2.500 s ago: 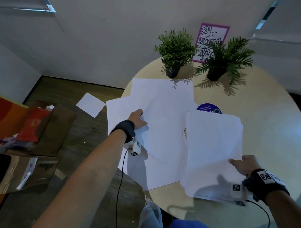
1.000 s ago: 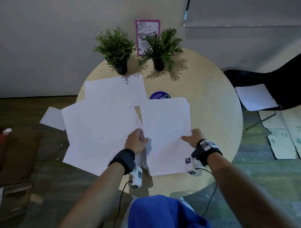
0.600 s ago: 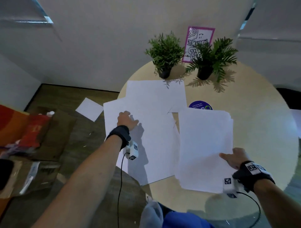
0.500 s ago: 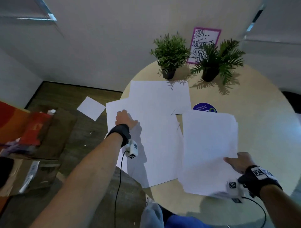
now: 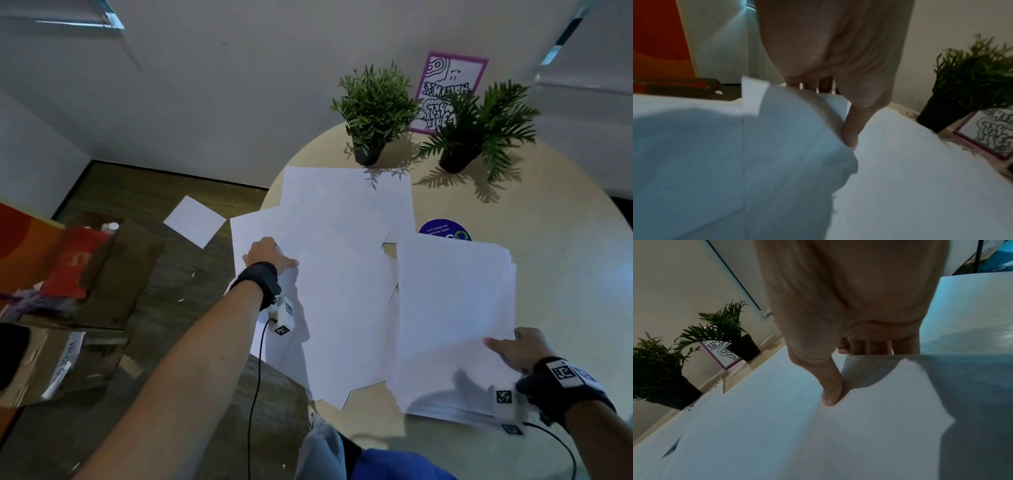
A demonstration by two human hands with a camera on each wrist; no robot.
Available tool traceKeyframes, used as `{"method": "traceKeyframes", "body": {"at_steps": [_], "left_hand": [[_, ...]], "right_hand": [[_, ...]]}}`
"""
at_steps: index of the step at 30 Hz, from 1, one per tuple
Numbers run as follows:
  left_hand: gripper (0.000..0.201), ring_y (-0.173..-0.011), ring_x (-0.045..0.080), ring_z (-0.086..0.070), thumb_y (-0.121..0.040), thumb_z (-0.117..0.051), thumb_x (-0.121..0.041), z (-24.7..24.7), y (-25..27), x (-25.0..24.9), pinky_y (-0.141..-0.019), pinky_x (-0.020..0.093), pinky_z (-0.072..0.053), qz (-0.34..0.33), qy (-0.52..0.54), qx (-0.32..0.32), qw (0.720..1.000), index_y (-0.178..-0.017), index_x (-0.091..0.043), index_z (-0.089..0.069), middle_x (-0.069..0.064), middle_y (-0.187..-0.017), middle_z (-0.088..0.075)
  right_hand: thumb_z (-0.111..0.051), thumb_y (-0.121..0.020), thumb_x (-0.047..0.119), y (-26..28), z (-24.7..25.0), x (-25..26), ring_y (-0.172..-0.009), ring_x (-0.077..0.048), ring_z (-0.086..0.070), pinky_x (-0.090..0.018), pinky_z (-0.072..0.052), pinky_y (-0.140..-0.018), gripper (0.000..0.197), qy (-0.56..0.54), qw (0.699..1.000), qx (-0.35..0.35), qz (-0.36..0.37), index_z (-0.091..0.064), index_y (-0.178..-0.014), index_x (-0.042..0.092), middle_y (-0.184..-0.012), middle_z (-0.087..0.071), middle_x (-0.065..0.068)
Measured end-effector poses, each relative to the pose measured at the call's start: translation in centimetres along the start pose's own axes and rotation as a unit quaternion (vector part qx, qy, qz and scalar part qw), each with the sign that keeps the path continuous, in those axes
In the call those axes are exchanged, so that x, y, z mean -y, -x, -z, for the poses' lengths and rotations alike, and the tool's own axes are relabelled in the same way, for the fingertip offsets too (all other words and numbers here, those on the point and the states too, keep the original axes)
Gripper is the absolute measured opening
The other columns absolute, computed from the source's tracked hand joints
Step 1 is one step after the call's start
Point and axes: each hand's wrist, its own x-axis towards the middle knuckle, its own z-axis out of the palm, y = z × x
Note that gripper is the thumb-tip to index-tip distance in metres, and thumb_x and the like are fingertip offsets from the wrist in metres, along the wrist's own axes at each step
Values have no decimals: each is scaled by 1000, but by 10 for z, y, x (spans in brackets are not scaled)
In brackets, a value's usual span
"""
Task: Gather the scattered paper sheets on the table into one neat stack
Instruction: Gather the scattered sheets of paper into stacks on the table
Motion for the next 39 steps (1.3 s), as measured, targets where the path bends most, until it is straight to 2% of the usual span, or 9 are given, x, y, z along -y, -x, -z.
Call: {"method": "traceKeyframes", "body": {"at_steps": [4,7,10,16,21,26,31,37,39], "left_hand": [[31,-80,28,-51,-76,-79,-24,-4,6,3,-68,30,-39,-51,102,22,993,-76,-10,-51,9,-86,-57],[40,-101,29,-56,-80,-75,-19,-3,14,5,-84,35,-45,-98,134,74,983,-116,-6,-60,12,-116,-63],[55,-127,29,-49,-86,-71,-13,5,26,4,-98,32,-38,-151,149,88,973,-138,-12,-50,9,-138,-55],[42,-108,20,-60,-87,-70,-6,47,50,-10,-98,35,-47,-235,196,57,950,-126,-15,-60,1,-119,-65],[36,-92,-12,-63,-88,-67,2,92,74,-43,-76,8,-47,-289,266,53,918,-119,-15,-59,-13,-108,-66],[34,-95,9,-69,-87,-69,1,118,95,-87,-82,23,-55,-307,351,69,882,-117,-12,-63,-6,-105,-74],[34,-69,8,-69,-91,-60,6,123,121,-127,-62,20,-53,-292,477,114,821,-124,-1,-54,-8,-82,-74],[45,-113,28,-64,-92,-53,6,102,145,-162,-90,39,-54,-271,571,191,751,-136,0,-49,12,-126,-66],[42,-111,28,-64,-93,-52,4,91,151,-174,-90,39,-53,-274,583,220,733,-134,-4,-52,12,-127,-66]], "right_hand": [[-82,-80,34,3,1,2,-110,-37,-58,-37,-39,-84,73,10,1000,-2,7,-50,-130,-9,-127,-56,-27],[-89,-67,38,10,2,5,-106,-34,-55,-40,-42,-89,87,-15,1000,5,12,-50,-131,-5,-125,-56,-29],[-81,-81,32,14,2,7,-129,-40,-49,-46,-41,-107,90,-16,1000,-10,19,-34,-147,-7,-145,-47,-26],[-78,-85,31,25,3,13,-140,-40,-38,-47,-33,-113,88,-28,999,-8,22,-30,-149,-8,-155,-34,-23],[-80,-82,30,28,4,13,-136,-41,-42,-47,-37,-111,88,-33,999,-13,20,-34,-147,-9,-152,-39,-24],[-82,-81,32,38,7,17,-135,-39,-45,-44,-38,-109,89,-56,998,-15,23,-36,-147,-6,-151,-41,-22],[-84,-79,27,39,9,15,-127,-40,-51,-44,-43,-103,81,-78,997,-11,18,-44,-139,-8,-141,-52,-24],[-89,-65,44,36,8,13,-117,-36,-60,-42,-51,-92,86,-78,996,10,33,-55,-130,-1,-129,-62,-20],[-88,-44,59,18,2,6,-95,-32,-68,-40,-56,-77,80,-74,997,13,24,-68,-102,8,-103,-72,-13]]}}
